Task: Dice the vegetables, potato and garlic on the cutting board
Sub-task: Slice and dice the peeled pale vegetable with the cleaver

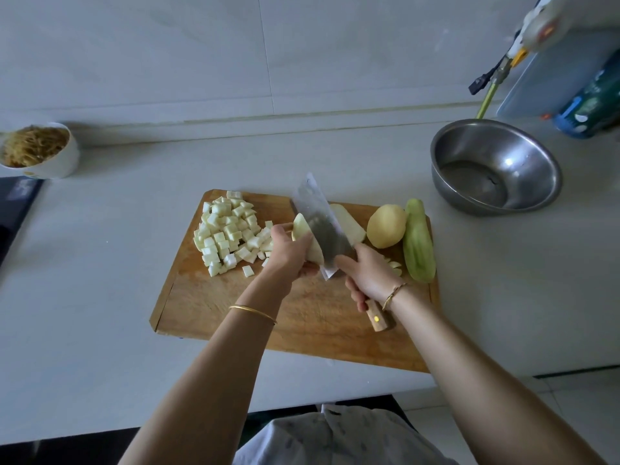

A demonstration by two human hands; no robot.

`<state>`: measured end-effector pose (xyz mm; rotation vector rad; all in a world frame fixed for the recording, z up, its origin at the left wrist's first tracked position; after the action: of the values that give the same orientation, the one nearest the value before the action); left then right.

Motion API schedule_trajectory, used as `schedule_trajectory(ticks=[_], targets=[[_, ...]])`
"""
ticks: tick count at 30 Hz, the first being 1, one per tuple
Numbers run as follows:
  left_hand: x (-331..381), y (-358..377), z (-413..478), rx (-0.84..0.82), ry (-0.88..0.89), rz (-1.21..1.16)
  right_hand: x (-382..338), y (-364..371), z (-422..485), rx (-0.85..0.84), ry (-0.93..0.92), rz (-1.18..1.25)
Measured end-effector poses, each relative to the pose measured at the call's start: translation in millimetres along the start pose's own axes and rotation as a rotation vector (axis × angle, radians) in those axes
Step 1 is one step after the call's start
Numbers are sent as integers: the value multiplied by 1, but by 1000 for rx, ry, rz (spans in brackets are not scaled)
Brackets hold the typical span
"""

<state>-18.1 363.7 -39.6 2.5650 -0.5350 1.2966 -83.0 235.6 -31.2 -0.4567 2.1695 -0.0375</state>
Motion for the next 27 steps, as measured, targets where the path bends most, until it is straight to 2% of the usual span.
schedule_trajectory(ticks=[5,10,16,20,27], targets=[[-1,-1,-5,-53,11,-79,0,-16,-9,17,-11,165],[0,-4,-7,-65,-10,-125,-16,-21,-24,78,-60,49],[0,-4,-3,-2,-24,-72,-40,-8,-49,118,-149,-158],[1,-2,0,13,-21,-91,-44,-3,-53,120,-129,-256],[3,0,2,17,-16,-62,-44,-5,-51,108,-75,-283]])
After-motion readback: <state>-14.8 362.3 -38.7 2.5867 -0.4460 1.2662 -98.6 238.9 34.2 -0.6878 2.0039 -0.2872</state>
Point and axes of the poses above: each hand's wrist, its own z-axis towards the middle knuckle, its own y-axis out of the palm, x = y × z, the point moved 2 cm from there along z, towards the middle knuckle, and after that the axes turned 15 degrees about -x, right-handed, at the moved point
